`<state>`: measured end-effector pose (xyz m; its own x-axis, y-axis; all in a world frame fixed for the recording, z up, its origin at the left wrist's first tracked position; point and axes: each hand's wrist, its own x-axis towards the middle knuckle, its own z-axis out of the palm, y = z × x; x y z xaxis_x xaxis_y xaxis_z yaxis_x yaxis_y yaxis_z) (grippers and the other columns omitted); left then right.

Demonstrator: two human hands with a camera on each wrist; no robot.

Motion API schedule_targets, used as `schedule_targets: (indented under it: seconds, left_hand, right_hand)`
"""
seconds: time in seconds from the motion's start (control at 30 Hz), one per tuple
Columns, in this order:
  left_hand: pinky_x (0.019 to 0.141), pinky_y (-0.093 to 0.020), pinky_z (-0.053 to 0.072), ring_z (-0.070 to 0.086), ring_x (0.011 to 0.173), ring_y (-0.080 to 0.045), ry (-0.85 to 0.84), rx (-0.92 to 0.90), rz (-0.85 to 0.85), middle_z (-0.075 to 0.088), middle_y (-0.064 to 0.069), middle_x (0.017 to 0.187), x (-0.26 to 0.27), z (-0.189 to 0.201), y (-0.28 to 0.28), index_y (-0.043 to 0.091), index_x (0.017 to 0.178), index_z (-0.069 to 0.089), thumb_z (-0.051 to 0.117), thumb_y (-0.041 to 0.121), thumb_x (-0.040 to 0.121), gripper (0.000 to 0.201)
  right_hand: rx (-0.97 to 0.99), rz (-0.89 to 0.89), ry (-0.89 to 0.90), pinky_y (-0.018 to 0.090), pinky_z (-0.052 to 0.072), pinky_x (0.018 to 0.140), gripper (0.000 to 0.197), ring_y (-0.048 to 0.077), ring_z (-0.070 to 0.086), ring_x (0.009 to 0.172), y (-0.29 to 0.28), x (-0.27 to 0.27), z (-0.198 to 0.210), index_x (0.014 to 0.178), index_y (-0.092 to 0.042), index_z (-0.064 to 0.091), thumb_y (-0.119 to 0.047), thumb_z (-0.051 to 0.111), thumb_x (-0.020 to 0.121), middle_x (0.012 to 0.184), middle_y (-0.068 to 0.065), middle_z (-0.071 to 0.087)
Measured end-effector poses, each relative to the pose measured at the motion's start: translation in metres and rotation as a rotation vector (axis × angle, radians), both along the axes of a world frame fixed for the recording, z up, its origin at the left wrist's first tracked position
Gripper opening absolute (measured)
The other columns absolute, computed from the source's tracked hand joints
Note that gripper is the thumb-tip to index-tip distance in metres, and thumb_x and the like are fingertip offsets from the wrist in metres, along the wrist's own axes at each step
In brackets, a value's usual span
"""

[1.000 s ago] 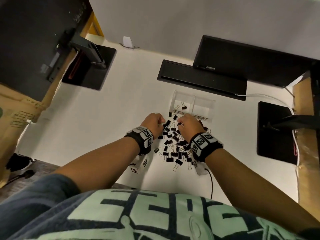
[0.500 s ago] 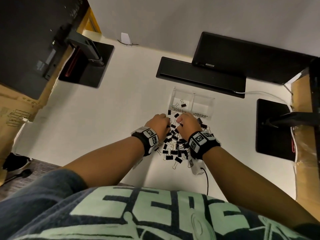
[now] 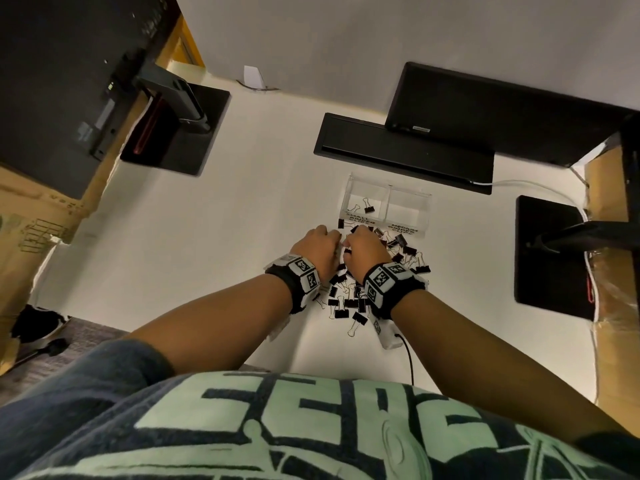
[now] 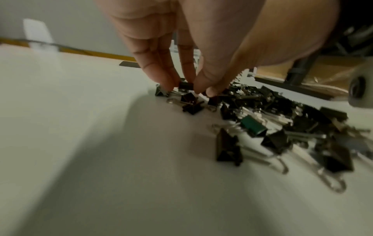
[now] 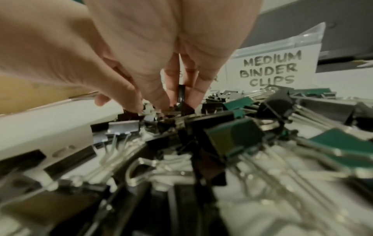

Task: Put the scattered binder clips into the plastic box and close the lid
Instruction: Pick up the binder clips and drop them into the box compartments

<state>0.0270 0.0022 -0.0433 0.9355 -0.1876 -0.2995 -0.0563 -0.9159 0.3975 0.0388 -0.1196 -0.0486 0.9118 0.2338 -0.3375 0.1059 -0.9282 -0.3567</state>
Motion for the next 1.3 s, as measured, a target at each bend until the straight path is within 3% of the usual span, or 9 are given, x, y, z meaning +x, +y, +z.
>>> schedule_targets:
  seconds: [0.2, 0.33, 0.5, 0.8, 0.97, 1.1, 1.17, 1.23, 1.3]
  left_hand:
    - [0.069, -0.024, 0.045, 0.052, 0.075, -0.015, 0.074, -0.342, 0.334, 0.049, -0.002, 0.096, 0.005, 0.006, 0.016, 0.014, 0.095, 0.058, 0.061, 0.013, 0.078, 0.017]
    - [0.058, -0.011, 0.031, 0.046, 0.067, -0.004, 0.004, -0.434, 0.429, 0.05, -0.003, 0.096, 0.018, 0.019, 0.018, 0.014, 0.1, 0.061, 0.061, 0.017, 0.082, 0.018]
    - [0.075, -0.026, 0.047, 0.053, 0.08, -0.014, -0.079, -0.437, 0.334, 0.055, -0.004, 0.103, 0.05, 0.038, 0.006, 0.018, 0.099, 0.06, 0.062, 0.018, 0.083, 0.016]
    - [0.078, -0.027, 0.043, 0.057, 0.09, -0.021, -0.063, -0.313, 0.17, 0.057, -0.008, 0.106, 0.075, 0.035, -0.014, 0.013, 0.098, 0.061, 0.06, 0.017, 0.086, 0.012]
    - [0.073, -0.028, 0.047, 0.054, 0.081, -0.02, -0.104, -0.391, 0.339, 0.053, -0.008, 0.101, 0.067, 0.03, -0.008, 0.011, 0.091, 0.056, 0.051, 0.013, 0.088, 0.006]
    - [0.063, -0.029, 0.042, 0.054, 0.078, -0.022, -0.014, -0.337, 0.524, 0.056, -0.013, 0.097, 0.051, 0.015, 0.003, 0.01, 0.085, 0.051, 0.041, 0.009, 0.091, 0.011]
    - [0.067, -0.03, 0.043, 0.058, 0.084, -0.026, 0.003, -0.266, 0.45, 0.056, -0.013, 0.097, 0.041, 0.008, 0.005, 0.006, 0.086, 0.055, 0.043, 0.01, 0.091, 0.014]
    - [0.074, -0.027, 0.042, 0.057, 0.092, -0.026, 0.0, -0.227, 0.28, 0.055, -0.012, 0.1, 0.029, 0.005, 0.003, 0.005, 0.089, 0.061, 0.046, 0.007, 0.09, 0.015]
    - [0.083, -0.028, 0.044, 0.054, 0.101, -0.024, -0.021, -0.186, 0.102, 0.055, -0.01, 0.109, 0.018, 0.005, -0.002, 0.006, 0.099, 0.063, 0.046, 0.005, 0.09, 0.019]
  right_hand:
    - [0.034, -0.004, 0.02, 0.03, 0.043, 0.082, 0.022, 0.027, 0.053, 0.104, 0.003, 0.001, 0.002, 0.107, 0.0, 0.062, -0.006, 0.052, 0.089, 0.12, 0.013, 0.048]
    - [0.255, -0.216, 0.027, 0.029, 0.05, 0.084, 0.018, 0.02, 0.058, 0.095, -0.006, -0.002, 0.015, 0.101, -0.009, 0.066, -0.015, 0.061, 0.085, 0.112, 0.007, 0.057]
    - [0.584, -0.534, 0.031, 0.024, 0.053, 0.077, 0.009, 0.01, 0.061, 0.086, -0.026, 0.016, 0.051, 0.093, -0.017, 0.068, -0.019, 0.065, 0.084, 0.094, -0.011, 0.062]
    - [0.313, -0.367, -0.08, 0.023, 0.044, 0.075, 0.018, 0.016, 0.061, 0.092, -0.031, 0.069, 0.055, 0.1, -0.012, 0.069, -0.012, 0.061, 0.084, 0.106, 0.005, 0.068]
    - [0.323, -0.379, -0.108, 0.022, 0.042, 0.08, 0.026, 0.017, 0.058, 0.1, -0.038, 0.064, 0.057, 0.113, -0.017, 0.064, -0.013, 0.054, 0.089, 0.117, 0.005, 0.059]
    - [0.374, -0.366, -0.122, 0.024, 0.049, 0.088, 0.019, 0.011, 0.054, 0.093, -0.04, 0.038, 0.061, 0.104, -0.014, 0.065, -0.014, 0.049, 0.093, 0.115, 0.001, 0.057]
    - [0.335, -0.316, -0.07, 0.02, 0.051, 0.078, 0.019, 0.01, 0.055, 0.086, -0.038, 0.019, 0.055, 0.087, -0.009, 0.066, -0.012, 0.049, 0.094, 0.108, -0.003, 0.058]
    - [0.251, -0.241, 0.004, 0.026, 0.053, 0.069, 0.026, 0.014, 0.059, 0.076, -0.037, 0.004, 0.042, 0.068, -0.006, 0.059, -0.007, 0.048, 0.092, 0.093, 0.0, 0.061]
    - [0.137, -0.213, 0.049, 0.033, 0.051, 0.076, 0.02, 0.02, 0.061, 0.082, -0.04, -0.001, 0.028, 0.082, -0.003, 0.065, -0.007, 0.047, 0.091, 0.096, 0.002, 0.057]
